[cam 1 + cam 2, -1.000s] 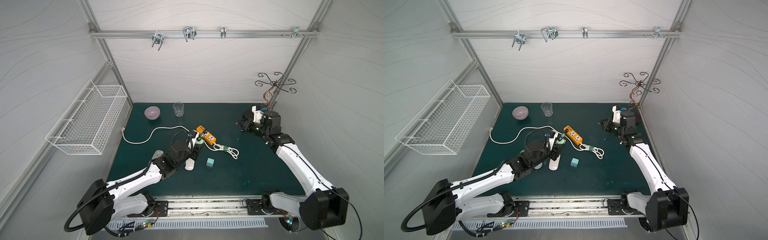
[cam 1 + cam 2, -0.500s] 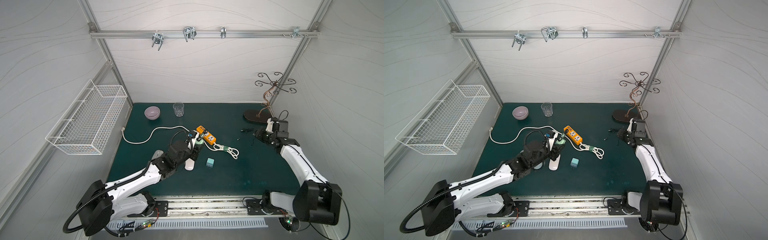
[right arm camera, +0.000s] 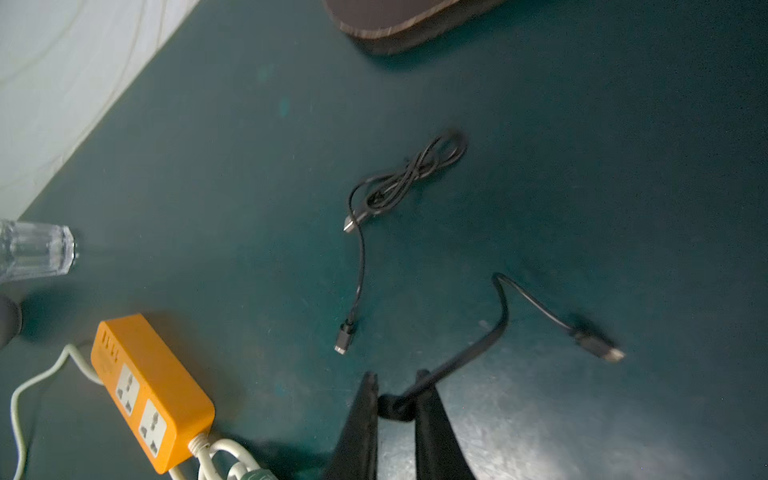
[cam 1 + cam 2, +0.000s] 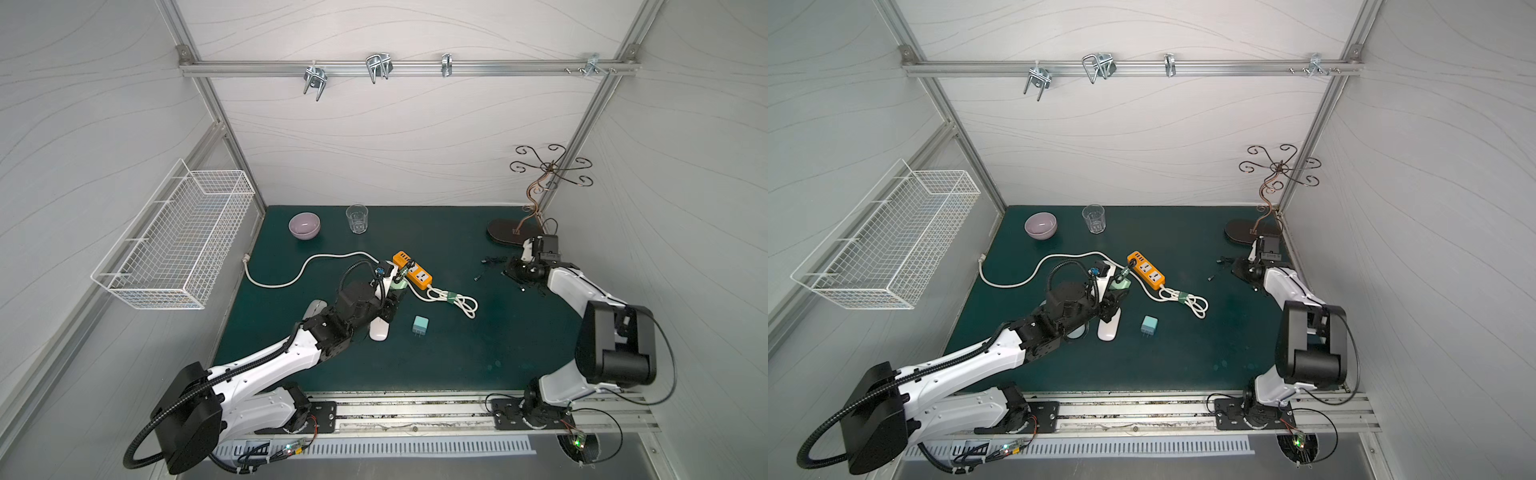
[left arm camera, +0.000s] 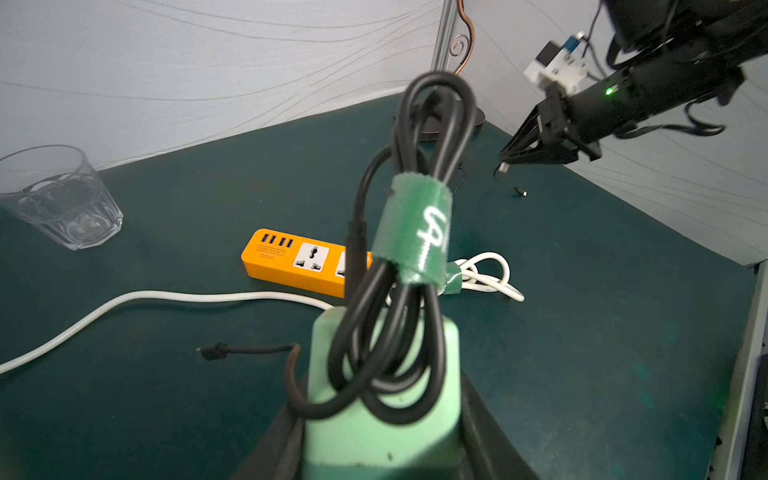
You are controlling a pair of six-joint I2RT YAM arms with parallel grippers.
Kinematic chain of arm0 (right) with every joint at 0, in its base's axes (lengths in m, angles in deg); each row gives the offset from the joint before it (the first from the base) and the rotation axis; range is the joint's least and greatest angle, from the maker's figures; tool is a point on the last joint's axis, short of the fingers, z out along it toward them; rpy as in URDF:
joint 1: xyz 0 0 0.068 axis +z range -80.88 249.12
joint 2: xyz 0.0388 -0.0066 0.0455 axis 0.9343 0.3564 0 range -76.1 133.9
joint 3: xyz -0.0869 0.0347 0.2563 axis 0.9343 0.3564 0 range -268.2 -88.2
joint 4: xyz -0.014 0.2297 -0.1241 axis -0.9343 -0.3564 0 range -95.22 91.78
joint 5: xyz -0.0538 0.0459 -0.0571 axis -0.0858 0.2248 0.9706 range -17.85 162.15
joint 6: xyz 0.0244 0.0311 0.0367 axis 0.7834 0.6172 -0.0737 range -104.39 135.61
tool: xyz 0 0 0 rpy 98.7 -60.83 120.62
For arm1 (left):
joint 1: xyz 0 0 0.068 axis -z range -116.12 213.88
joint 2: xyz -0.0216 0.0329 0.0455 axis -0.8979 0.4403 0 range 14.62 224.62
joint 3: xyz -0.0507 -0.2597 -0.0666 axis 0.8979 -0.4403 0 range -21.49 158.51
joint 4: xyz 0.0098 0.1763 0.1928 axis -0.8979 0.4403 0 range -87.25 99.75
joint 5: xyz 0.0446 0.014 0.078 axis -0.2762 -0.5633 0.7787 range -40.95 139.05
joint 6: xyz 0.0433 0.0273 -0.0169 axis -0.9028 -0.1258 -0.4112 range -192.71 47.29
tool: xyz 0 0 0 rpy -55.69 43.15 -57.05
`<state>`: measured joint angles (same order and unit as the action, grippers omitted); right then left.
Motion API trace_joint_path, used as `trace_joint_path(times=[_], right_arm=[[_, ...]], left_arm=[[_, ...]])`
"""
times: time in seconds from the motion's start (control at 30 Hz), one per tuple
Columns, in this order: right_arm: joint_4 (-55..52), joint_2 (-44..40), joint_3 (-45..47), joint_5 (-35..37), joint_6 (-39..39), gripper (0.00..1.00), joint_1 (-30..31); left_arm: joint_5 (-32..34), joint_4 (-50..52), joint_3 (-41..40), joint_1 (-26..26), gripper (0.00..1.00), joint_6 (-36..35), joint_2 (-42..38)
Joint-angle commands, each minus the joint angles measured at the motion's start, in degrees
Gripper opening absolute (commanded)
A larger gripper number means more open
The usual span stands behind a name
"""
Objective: Unplug the wireless mouse
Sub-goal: Place the power cord at the center of the board.
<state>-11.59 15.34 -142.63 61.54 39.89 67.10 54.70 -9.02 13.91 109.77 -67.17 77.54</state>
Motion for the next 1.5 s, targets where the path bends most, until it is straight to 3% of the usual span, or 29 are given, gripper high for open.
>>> trace_joint_path(times=[0.0, 0.47, 0.73, 0.97, 1.1, 1.3, 1.47], right_arm=[[2.0, 3.8, 0.2, -6.1, 1.4, 0.00, 1.9], [2.4, 12.4, -2.1, -6.5, 2.3, 0.05, 3.1], [1.0, 11.3, -1.8, -5.0, 2.5, 0.46, 2.8], [0.3, 0.0, 1.3, -3.7, 3.4, 0.55, 4.4], [-0.4, -9.5, 3.2, -5.4, 4.6, 0.54, 7.4], [10.2, -25.9, 11.4, -15.6, 9.3, 0.37, 15.5], [11.5, -30.1, 13.3, -18.4, 10.9, 0.29, 22.0]], left_arm=[[1.4, -1.4, -0.1, 0.1, 0.14, -1.1, -2.2], [0.3, -0.7, 0.5, 0.0, 0.14, -1.3, -1.2], [0.1, -0.4, 0.4, 0.0, 0.15, -1.5, -1.9], [-4.4, 0.5, 1.6, 0.0, 0.14, -0.7, -0.7], [-7.6, 1.0, 2.3, 0.0, 0.14, -0.1, 0.0], [-15.7, 0.9, 3.9, 0.0, 0.14, 1.7, 1.1], [-17.7, -0.2, 4.1, 0.0, 0.13, 3.0, 0.6]])
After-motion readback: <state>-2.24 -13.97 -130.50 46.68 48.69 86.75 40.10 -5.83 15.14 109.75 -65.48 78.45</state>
